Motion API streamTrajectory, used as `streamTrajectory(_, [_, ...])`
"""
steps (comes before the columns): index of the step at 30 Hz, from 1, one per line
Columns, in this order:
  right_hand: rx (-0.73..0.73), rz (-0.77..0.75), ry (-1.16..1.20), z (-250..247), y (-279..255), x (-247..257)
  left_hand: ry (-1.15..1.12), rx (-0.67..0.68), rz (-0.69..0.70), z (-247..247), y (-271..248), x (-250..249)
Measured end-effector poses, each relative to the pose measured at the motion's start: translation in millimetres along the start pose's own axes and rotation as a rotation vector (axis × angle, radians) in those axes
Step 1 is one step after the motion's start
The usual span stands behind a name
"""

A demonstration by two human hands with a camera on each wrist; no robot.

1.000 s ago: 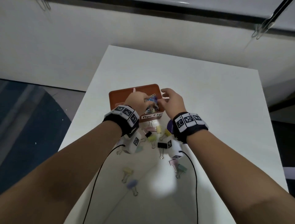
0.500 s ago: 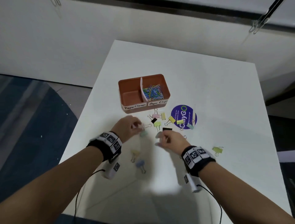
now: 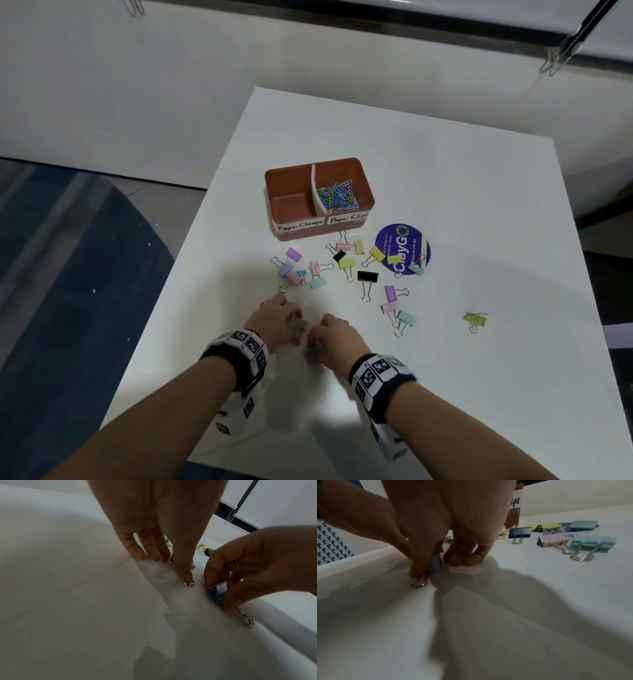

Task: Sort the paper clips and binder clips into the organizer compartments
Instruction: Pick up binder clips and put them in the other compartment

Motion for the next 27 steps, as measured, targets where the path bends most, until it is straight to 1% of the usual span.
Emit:
streamTrajectory(5, [0.032,-0.031,0.113,-3.7,0.3,-7.2,-0.059,0.005,0.032,-4.0,2.9,0.8])
streamTrajectory(7, [0.022,-0.034,0.189,-12.0,1.3,-11.4,-0.119,-0.049,0.02,-13.0,4.6,3.1])
streamTrajectory(10, [-0.041,-0.04,0.263,-29.8,9.5,-16.6,-0.189,-0.171,-0.009,-34.4,8.7,6.2])
streamTrajectory(13, [-0.08,-0.01,0.387,-51.5,21.0,-16.8,-0.261,-0.272,-0.001,-52.5,16.5,7.4])
streamTrajectory(15, [-0.102,0.018,0.457,-62.9,29.1,-16.8,-0.282,-0.3,-0.023,-57.7,22.8,12.0])
streamTrajectory(18, [-0.135,0.055,0.544,-73.9,45.5,-16.0,-0.242,-0.276,-0.116,-57.7,29.1,22.3])
streamTrajectory(20, [-0.143,0.087,0.565,-78.2,55.3,-12.4,-0.23,-0.248,-0.172,-53.8,31.6,28.6])
streamTrajectory(22, [-0.133,0.12,0.558,-80.1,64.0,-8.8,-0.209,-0.235,-0.197,-50.9,34.2,32.4])
streamTrajectory(24, [-0.142,0.157,0.521,-79.7,70.5,-6.9,-0.195,-0.257,-0.209,-51.1,35.8,34.4])
streamTrajectory(27, [-0.196,0.186,0.416,-77.4,77.2,-6.0,-0.224,-0.307,-0.215,-51.7,40.2,38.3])
Point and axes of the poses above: each hand's wrist, its own y-axis towards the middle knuckle, its own z-axis out of the palm, x = y × z, the point moved 7 cm from there along y, towards the middle knuckle, and after that the axes turned 14 degrees about z, right-handed, at the moved point
